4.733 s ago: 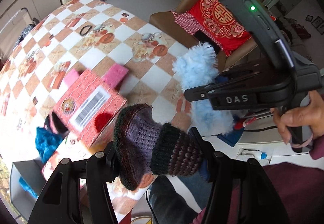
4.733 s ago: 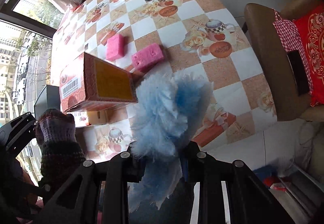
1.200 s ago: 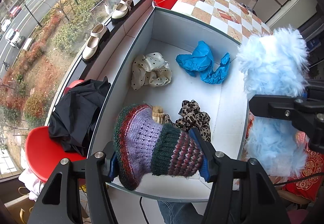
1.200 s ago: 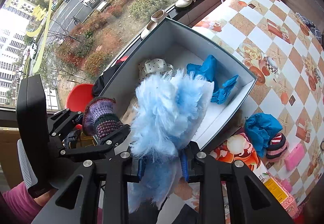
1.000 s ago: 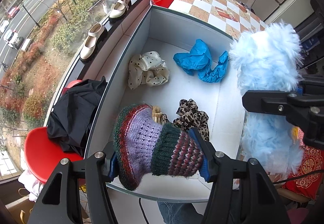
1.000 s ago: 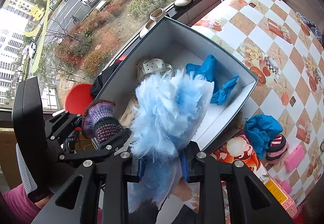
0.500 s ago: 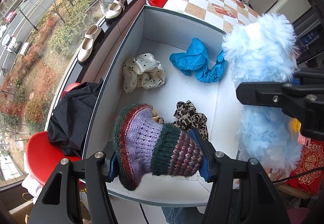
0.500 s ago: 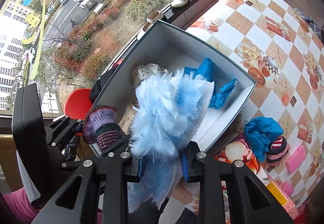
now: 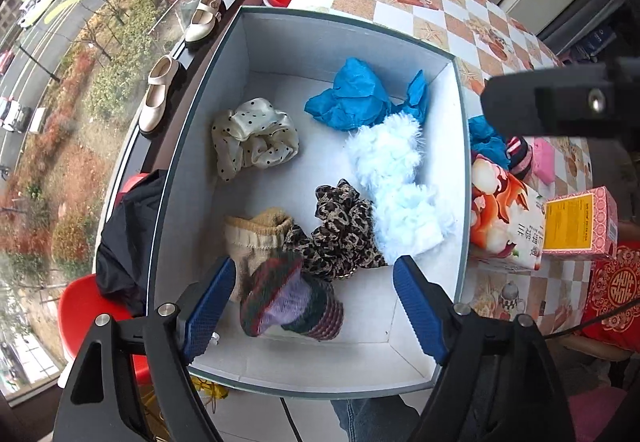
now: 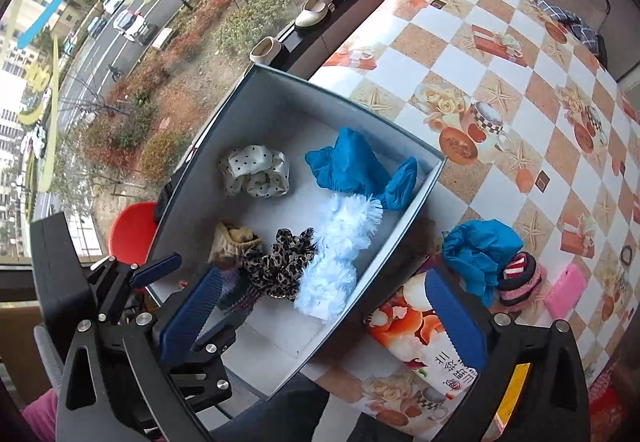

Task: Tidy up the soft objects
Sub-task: 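Move both tools from the box back to the table pile, then grasp the pink knit sock with the left tool while the right tool grasps the pink sponge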

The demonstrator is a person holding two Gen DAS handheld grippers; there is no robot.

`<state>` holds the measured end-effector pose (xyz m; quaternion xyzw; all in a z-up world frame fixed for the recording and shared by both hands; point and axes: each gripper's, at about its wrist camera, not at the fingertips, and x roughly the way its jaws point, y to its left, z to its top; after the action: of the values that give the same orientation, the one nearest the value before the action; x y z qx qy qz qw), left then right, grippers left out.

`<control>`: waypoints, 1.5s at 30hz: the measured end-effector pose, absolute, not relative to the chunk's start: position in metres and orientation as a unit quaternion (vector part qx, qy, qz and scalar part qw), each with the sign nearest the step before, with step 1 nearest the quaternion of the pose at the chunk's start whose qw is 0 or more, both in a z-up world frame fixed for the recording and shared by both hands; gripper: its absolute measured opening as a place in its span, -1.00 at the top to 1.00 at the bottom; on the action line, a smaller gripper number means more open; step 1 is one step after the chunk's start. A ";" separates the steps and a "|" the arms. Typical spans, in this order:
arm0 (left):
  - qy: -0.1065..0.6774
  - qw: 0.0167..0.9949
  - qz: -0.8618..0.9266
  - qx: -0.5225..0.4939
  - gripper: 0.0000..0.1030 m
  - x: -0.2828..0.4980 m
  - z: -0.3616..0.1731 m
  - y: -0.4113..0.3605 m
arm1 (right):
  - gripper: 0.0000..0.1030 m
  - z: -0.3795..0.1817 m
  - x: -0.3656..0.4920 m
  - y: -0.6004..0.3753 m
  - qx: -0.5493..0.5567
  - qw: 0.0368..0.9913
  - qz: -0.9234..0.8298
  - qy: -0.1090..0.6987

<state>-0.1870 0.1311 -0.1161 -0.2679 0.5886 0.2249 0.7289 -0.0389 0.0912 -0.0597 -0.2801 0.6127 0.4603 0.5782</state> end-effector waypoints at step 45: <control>0.491 0.838 0.049 -0.234 -0.99 0.000 0.034 0.040 | -0.99 0.042 0.143 -0.218 -0.022 0.770 0.229 0.595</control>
<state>0.0003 0.0404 0.0341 -0.2337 0.4906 0.0492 0.8380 0.1433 -0.2176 0.0424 -0.0223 0.5948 0.2292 0.7702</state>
